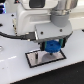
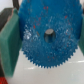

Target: Insert the blue gear onto the right peg, followed by the red gear

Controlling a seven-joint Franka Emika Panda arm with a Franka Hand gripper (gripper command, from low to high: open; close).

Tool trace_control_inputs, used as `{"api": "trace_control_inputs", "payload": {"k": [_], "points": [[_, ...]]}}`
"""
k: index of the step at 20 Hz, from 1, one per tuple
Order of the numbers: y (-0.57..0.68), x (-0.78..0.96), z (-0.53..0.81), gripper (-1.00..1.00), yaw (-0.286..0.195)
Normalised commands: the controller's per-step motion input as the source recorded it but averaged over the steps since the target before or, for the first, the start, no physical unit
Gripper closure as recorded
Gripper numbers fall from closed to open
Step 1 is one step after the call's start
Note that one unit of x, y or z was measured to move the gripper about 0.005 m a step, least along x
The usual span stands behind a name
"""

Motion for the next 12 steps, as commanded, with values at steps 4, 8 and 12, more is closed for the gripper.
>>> {"api": "trace_control_inputs", "payload": {"k": [4,8,12], "points": [[-0.01,0.23,0.17,1.0,0.0],[-0.03,0.22,-0.14,1.0,0.0],[-0.02,0.28,-0.14,1.0,0.0]]}}
